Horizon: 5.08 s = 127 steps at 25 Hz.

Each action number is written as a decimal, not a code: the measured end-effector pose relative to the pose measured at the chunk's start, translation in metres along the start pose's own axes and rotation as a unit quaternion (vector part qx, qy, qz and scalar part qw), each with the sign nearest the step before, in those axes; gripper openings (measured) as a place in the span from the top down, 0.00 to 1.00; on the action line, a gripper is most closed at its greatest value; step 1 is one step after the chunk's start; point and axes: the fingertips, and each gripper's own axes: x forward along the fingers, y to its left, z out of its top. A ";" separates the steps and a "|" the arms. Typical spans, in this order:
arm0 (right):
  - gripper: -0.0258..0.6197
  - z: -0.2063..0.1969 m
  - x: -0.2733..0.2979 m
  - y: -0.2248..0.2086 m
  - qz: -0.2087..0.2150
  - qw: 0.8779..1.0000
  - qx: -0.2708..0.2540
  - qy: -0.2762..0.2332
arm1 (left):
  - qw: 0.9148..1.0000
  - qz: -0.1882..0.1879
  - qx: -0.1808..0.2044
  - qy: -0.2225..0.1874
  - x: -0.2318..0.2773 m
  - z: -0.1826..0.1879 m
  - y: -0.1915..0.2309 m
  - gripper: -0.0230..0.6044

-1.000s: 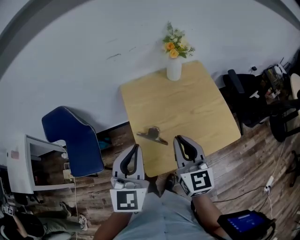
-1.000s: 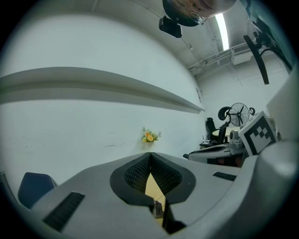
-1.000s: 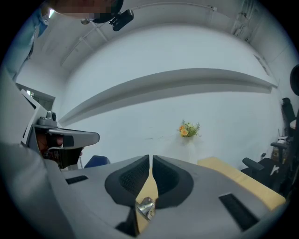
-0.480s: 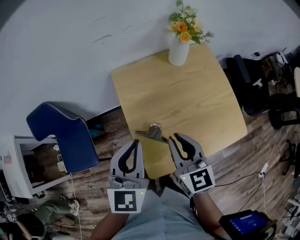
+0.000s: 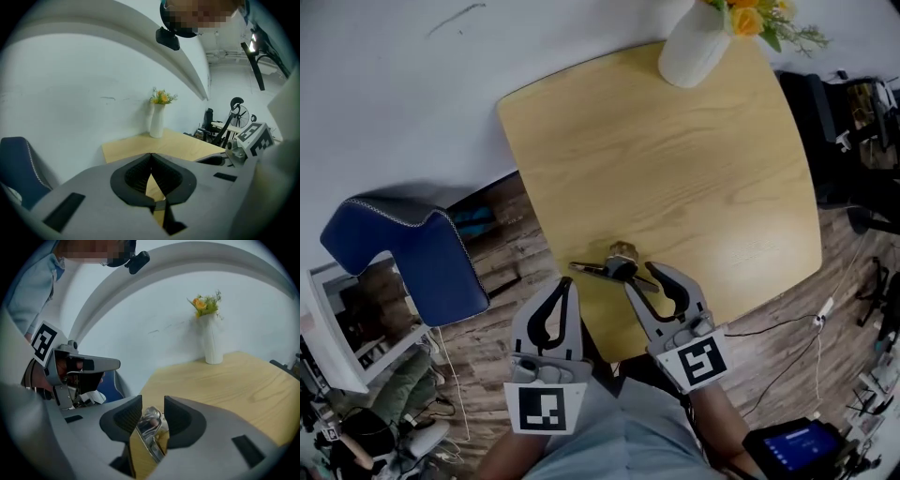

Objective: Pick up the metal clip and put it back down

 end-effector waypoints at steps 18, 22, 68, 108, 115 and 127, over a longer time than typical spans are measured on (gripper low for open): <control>0.78 -0.050 0.046 -0.003 0.032 0.996 -0.012 0.079 | 0.998 0.004 -0.035 0.055 0.039 -0.047 0.038 0.93; 0.83 -0.043 0.034 0.009 0.040 0.996 -0.036 0.078 | 0.999 0.008 -0.031 0.039 0.026 -0.033 0.033 0.93; 0.87 0.150 -0.258 -0.093 -0.275 0.951 -0.076 -0.120 | 0.972 -0.150 0.088 -0.157 -0.055 0.153 -0.191 0.93; 0.81 -0.071 -0.240 -0.226 -0.399 0.906 0.128 -0.052 | 0.968 -0.197 0.157 0.007 0.051 0.029 -0.194 0.93; 0.81 -0.004 -0.266 -0.192 -0.384 0.915 0.072 -0.100 | 0.973 -0.186 0.127 -0.045 0.009 0.062 -0.207 0.93; 0.81 0.126 -0.281 -0.065 -0.276 0.943 -0.046 -0.181 | 0.970 -0.121 0.112 -0.179 -0.087 0.151 -0.208 0.93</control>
